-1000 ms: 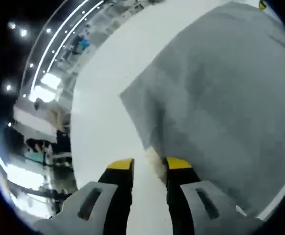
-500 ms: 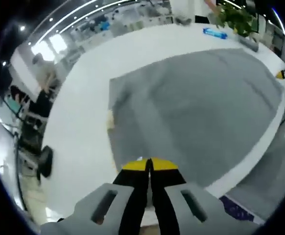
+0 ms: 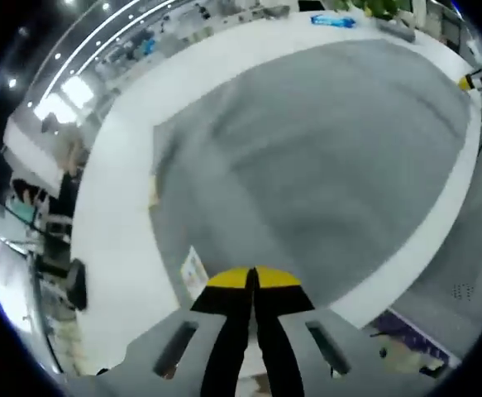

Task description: Open the folded towel by lifting each exposed corner and separating the folded layers until the towel lies flat within the target outline without major curled edges

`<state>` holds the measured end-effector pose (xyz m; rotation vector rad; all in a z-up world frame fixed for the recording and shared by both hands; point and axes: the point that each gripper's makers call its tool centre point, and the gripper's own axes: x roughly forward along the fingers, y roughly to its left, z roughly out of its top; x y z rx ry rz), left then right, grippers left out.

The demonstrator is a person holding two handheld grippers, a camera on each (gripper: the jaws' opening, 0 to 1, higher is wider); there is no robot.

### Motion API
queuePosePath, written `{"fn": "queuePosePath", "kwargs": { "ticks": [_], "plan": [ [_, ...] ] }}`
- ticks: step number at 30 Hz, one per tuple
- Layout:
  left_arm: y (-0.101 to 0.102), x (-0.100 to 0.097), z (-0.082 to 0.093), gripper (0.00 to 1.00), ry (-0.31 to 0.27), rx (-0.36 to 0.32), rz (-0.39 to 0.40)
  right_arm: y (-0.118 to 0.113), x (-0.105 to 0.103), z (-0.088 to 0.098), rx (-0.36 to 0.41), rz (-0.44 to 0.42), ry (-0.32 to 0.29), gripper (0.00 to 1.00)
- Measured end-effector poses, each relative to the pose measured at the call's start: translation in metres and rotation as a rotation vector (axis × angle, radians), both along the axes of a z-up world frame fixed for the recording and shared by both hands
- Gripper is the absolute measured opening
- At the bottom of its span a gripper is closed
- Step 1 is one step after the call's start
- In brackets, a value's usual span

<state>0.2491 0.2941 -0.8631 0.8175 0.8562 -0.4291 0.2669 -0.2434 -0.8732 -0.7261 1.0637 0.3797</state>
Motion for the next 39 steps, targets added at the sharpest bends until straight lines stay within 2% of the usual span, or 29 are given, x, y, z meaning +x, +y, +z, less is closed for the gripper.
{"fn": "queuePosePath", "kwargs": {
  "ticks": [4,6,10,13,26,27,28,30,31,39],
  "plan": [
    [0.001,0.001,-0.001,0.00,0.018,-0.005,0.008,-0.006,0.001,0.000,0.023,-0.025,-0.001,0.00],
    [0.010,0.002,-0.002,0.00,0.027,0.078,-0.004,-0.012,0.002,0.000,0.044,-0.052,0.010,0.00],
    [0.023,0.004,-0.001,0.00,0.045,0.093,0.019,-0.021,0.003,-0.001,0.042,-0.064,0.015,0.00],
    [0.026,0.003,-0.001,0.00,0.050,0.067,0.049,-0.029,0.005,-0.001,0.051,-0.073,0.025,0.00],
    [0.026,0.003,-0.001,0.04,0.055,0.059,0.048,-0.051,0.004,-0.001,0.047,-0.115,0.041,0.00],
    [0.036,0.005,0.000,0.04,0.038,0.138,0.032,-0.054,0.004,-0.001,0.043,-0.122,0.045,0.00],
    [0.042,0.004,-0.001,0.04,0.036,0.174,0.023,-0.054,0.003,-0.001,0.044,-0.125,0.045,0.00],
    [0.046,0.001,0.002,0.04,0.042,0.129,0.061,-0.058,0.002,-0.001,0.049,-0.137,0.044,0.00],
    [0.057,0.001,0.000,0.04,0.052,0.146,0.074,-0.060,0.002,-0.001,0.051,-0.142,0.043,0.00],
    [0.071,0.001,0.000,0.04,0.056,0.138,0.103,-0.066,0.002,-0.001,0.057,-0.160,0.043,0.00]
  ]
}}
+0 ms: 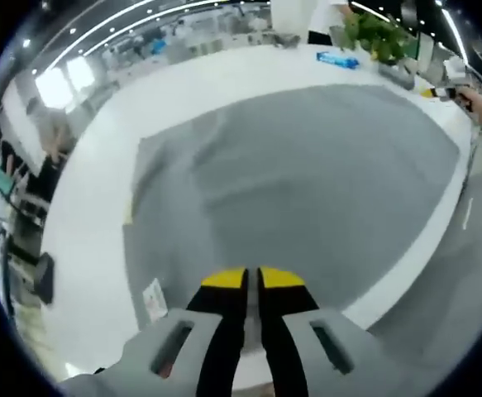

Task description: Open the folded towel by lifting each exposed corner and separating the folded layers until the towel lies flat within the target outline without major curled edges

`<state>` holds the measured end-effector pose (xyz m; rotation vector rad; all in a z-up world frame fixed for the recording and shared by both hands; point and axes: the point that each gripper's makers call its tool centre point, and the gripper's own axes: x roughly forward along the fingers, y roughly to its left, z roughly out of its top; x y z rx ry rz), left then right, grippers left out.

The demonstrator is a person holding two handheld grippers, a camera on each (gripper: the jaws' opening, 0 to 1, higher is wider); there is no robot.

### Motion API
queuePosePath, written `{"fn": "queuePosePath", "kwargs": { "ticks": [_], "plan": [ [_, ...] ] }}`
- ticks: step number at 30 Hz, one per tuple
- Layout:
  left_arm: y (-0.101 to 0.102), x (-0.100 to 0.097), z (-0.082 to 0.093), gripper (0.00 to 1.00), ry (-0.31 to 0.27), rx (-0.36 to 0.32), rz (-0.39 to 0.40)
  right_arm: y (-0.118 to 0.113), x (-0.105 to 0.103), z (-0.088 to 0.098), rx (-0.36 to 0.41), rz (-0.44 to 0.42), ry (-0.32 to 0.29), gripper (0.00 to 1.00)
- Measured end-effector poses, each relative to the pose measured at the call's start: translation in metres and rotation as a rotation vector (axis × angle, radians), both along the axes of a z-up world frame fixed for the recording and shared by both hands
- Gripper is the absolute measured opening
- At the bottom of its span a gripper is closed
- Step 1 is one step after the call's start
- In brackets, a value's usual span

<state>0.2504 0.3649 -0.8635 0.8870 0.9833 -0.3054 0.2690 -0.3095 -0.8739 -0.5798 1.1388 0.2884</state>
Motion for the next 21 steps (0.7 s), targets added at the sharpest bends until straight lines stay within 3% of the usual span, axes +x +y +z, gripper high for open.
{"fn": "queuePosePath", "kwargs": {
  "ticks": [17,21],
  "plan": [
    [0.0074,-0.0041,0.0074,0.01,0.012,0.017,-0.008,-0.0043,-0.0028,0.0011,0.017,-0.019,0.021,0.00],
    [0.0092,-0.0043,0.0089,0.01,-0.025,-0.032,0.076,-0.0059,-0.0018,0.0006,0.012,-0.020,0.011,0.00]
  ]
}}
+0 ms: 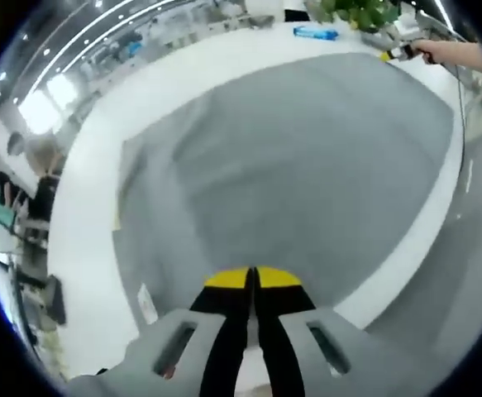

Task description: Open the folded towel by lifting each exposed corner and separating the folded layers until the towel lies flat within the target outline without major curled edges

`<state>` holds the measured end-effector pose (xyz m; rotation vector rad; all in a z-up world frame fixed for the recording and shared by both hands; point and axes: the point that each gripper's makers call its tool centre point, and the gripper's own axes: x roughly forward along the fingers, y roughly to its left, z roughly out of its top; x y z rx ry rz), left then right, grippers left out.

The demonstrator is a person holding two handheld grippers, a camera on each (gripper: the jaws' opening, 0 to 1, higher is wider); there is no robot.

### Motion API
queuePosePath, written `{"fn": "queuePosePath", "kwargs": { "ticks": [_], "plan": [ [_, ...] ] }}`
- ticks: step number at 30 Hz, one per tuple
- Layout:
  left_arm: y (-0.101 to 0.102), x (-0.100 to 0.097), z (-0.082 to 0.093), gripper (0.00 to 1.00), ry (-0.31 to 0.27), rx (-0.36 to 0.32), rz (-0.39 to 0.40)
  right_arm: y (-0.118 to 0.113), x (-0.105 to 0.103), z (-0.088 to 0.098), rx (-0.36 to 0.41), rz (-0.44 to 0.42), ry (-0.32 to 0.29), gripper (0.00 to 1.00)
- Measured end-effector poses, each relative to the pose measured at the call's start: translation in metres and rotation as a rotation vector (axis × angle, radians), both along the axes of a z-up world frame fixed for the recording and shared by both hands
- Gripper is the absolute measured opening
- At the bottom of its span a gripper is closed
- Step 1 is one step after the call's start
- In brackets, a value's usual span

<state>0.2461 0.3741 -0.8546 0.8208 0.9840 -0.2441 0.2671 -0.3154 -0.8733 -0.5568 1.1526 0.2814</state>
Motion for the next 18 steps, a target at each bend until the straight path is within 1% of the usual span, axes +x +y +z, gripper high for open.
{"fn": "queuePosePath", "kwargs": {
  "ticks": [1,2,6,8,9,10,11,12,13,14,15,16,17,18],
  "plan": [
    [-0.001,-0.001,0.000,0.01,-0.006,0.015,-0.018,0.000,-0.001,0.000,0.016,0.000,-0.016,0.00],
    [-0.001,-0.001,0.000,0.01,0.000,0.038,-0.059,-0.001,0.000,0.000,0.041,-0.018,-0.020,0.00],
    [0.000,0.002,0.000,0.01,0.027,0.014,-0.016,-0.001,0.000,-0.001,0.056,-0.020,-0.035,0.00],
    [0.000,0.000,-0.001,0.02,0.029,0.017,-0.026,0.000,0.001,0.000,0.091,-0.053,-0.052,0.01],
    [0.002,0.000,0.000,0.02,0.025,0.010,-0.028,-0.001,0.002,0.000,0.119,-0.076,-0.066,0.04],
    [0.003,0.002,0.001,0.02,-0.009,-0.013,-0.045,-0.004,0.006,0.002,0.183,-0.154,-0.135,0.05],
    [0.006,0.005,0.005,0.03,-0.053,-0.024,-0.015,-0.006,0.005,0.004,0.209,-0.202,-0.151,0.05],
    [0.017,0.005,0.015,0.04,-0.130,-0.019,0.036,0.000,0.005,0.028,0.311,-0.238,-0.276,0.05],
    [0.017,-0.006,0.027,0.04,-0.207,-0.125,0.133,-0.004,-0.007,0.042,0.265,-0.193,-0.323,0.05],
    [0.013,-0.019,0.036,0.05,-0.238,-0.184,0.168,0.002,-0.025,0.045,0.279,-0.169,-0.315,0.05],
    [0.002,-0.039,0.038,0.05,-0.214,-0.249,0.184,0.014,-0.044,0.049,0.317,-0.149,-0.321,0.05],
    [-0.011,-0.059,0.036,0.05,-0.175,-0.310,0.218,0.023,-0.063,0.045,0.341,-0.148,-0.295,0.06],
    [-0.023,-0.078,0.034,0.06,-0.135,-0.371,0.251,0.031,-0.088,0.034,0.346,-0.158,-0.235,0.06],
    [-0.028,-0.087,0.031,0.07,-0.117,-0.380,0.258,0.034,-0.097,0.030,0.342,-0.157,-0.215,0.08]
  ]
}}
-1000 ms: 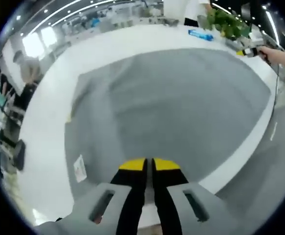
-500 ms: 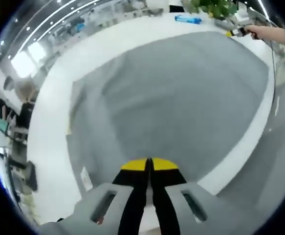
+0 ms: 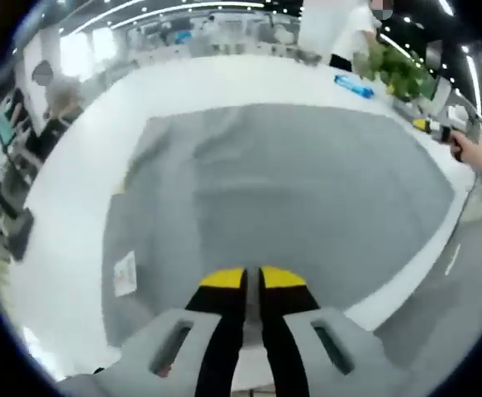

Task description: Open the folded towel by lifting each exposed corner and separating the folded layers until the towel lies flat within the target outline without major curled edges

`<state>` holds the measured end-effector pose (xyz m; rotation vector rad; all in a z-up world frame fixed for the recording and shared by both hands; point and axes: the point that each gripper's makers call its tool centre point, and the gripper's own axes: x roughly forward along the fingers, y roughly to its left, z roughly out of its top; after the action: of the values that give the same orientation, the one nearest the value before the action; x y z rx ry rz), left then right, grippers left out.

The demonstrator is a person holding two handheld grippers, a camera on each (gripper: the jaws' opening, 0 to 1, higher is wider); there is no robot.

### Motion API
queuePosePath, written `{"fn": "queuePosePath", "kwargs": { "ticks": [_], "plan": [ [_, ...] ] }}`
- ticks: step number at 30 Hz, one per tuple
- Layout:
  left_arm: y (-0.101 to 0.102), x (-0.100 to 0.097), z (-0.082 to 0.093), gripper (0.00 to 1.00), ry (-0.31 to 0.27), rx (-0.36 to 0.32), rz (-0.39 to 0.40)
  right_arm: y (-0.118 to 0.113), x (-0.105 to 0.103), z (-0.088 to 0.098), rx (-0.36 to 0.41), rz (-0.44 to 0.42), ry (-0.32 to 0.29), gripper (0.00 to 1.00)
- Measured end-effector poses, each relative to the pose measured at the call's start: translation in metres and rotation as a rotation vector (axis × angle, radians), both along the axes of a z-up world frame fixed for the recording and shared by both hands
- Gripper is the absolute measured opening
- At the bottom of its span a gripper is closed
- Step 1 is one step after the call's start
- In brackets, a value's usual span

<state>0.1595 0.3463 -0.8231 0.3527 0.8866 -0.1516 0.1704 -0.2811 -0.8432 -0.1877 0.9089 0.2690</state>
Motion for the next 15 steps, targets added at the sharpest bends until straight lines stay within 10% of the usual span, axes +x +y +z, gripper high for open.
{"fn": "queuePosePath", "kwargs": {
  "ticks": [4,15],
  "plan": [
    [-0.022,-0.023,-0.011,0.17,0.029,-0.058,0.011,0.015,-0.028,-0.015,0.002,0.015,0.046,0.23],
    [-0.024,-0.032,-0.037,0.38,0.067,0.118,-0.133,-0.003,-0.033,-0.027,0.007,-0.030,0.032,0.63]
  ]
}}
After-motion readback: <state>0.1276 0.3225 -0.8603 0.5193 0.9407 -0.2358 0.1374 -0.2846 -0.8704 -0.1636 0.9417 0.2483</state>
